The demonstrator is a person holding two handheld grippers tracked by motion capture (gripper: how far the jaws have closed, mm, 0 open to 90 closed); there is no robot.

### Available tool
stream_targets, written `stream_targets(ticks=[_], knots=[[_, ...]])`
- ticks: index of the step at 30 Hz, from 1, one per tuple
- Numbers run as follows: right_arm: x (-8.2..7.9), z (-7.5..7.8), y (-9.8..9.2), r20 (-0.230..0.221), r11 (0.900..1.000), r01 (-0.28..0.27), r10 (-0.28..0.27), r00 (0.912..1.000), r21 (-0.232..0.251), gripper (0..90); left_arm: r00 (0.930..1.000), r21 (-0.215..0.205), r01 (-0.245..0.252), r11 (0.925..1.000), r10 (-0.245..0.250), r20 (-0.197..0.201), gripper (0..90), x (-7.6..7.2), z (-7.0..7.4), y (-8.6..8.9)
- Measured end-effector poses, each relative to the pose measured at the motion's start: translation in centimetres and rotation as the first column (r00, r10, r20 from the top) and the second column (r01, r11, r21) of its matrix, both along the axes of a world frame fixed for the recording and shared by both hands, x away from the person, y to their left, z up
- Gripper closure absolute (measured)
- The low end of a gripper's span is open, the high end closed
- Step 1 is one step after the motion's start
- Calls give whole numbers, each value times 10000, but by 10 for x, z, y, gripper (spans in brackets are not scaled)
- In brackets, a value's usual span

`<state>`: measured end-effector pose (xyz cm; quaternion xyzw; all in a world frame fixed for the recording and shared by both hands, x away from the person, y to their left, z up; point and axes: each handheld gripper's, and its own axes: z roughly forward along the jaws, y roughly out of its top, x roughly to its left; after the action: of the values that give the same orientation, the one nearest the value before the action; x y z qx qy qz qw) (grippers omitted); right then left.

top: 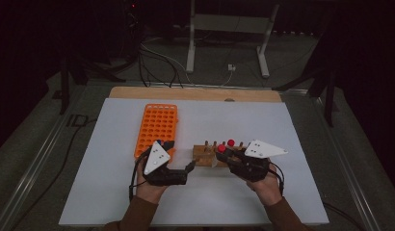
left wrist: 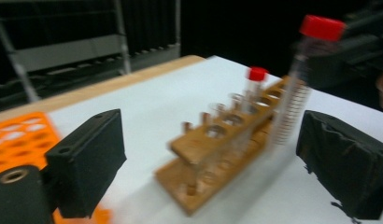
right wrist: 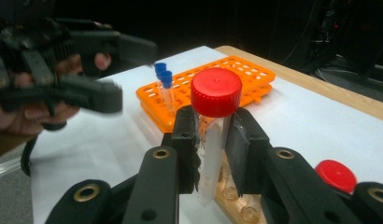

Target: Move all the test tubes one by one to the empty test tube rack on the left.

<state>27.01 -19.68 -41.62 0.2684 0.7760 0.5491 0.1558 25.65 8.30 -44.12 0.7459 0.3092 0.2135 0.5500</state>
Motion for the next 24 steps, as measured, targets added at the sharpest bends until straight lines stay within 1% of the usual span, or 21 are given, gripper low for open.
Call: stream_targets(ticks=[2,4,8,10,12,14,15,17,21,24], knots=[[0,-1,2,-35,10000,-58,57,10000,-4,740,9994,66,286,9996,-285,-170,110,-1,-3,-8],[-1,-2,4,-66,9999,-167,167,9998,-18,740,9979,11,544,9985,-543,-342,123,-2,-5,-14],[-2,-4,9,-159,9993,-367,366,9992,-59,739,9947,329,945,9950,-931,-430,150,-5,-9,-27],[-3,-4,11,-160,9985,-550,548,9984,-84,739,9932,598,1104,9921,-1080,-431,162,-7,-9,-33],[-4,-5,14,-185,9976,-683,681,9975,-108,739,9922,682,1201,9904,-1174,-426,171,-9,-10,-38],[-5,-5,17,-217,9968,-792,789,9966,-119,739,9914,851,1271,9882,-1239,-423,228,-10,-11,-41],[-5,-6,17,-217,9965,-827,824,9964,-133,739,9906,872,1327,9873,-1290,-465,258,-11,-11,-43],[-6,-6,19,-197,9952,-953,949,9953,-204,738,9898,913,1304,9872,-1244,-688,358,-10,-13,-45],[-6,-7,21,-268,9941,-1064,1058,9940,-230,738,9864,818,1491,9854,-1424,-824,524,-10,-15,-46],[-6,-8,21,-329,9932,-1147,1140,9929,-187,738,9842,750,1605,9842,-1539,-876,585,-10,-15,-46]])
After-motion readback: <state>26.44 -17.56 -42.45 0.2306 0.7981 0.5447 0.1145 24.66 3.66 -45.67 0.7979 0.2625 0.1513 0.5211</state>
